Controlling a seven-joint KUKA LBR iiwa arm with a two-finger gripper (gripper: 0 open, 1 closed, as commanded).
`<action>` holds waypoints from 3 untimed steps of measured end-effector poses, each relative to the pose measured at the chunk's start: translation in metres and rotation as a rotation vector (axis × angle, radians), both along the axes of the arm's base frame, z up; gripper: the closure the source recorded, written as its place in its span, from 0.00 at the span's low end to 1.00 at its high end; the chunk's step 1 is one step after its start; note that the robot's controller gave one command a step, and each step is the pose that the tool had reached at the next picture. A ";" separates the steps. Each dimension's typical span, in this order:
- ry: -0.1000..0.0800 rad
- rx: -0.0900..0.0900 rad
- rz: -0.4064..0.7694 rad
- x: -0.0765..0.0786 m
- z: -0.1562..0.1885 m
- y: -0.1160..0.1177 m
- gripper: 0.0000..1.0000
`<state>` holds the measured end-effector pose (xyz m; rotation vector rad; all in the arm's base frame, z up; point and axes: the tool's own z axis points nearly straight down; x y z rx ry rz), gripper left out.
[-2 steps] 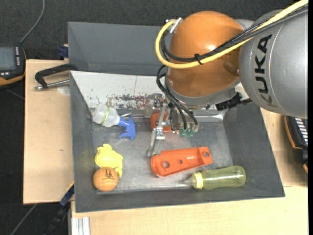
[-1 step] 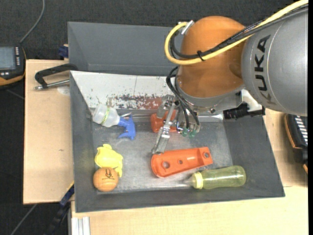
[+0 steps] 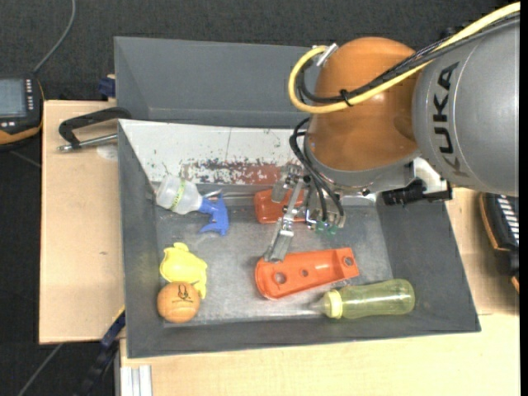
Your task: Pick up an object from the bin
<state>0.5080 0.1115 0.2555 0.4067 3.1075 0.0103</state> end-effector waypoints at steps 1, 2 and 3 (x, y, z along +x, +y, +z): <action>-0.001 -0.002 0.269 0.002 -0.010 -0.028 0.00; -0.006 0.000 0.152 0.028 -0.016 -0.060 0.00; -0.004 -0.001 0.119 0.028 -0.040 -0.072 0.00</action>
Offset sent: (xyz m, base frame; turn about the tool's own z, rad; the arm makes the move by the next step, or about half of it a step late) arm 0.0469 -0.0815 -0.0217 -0.0728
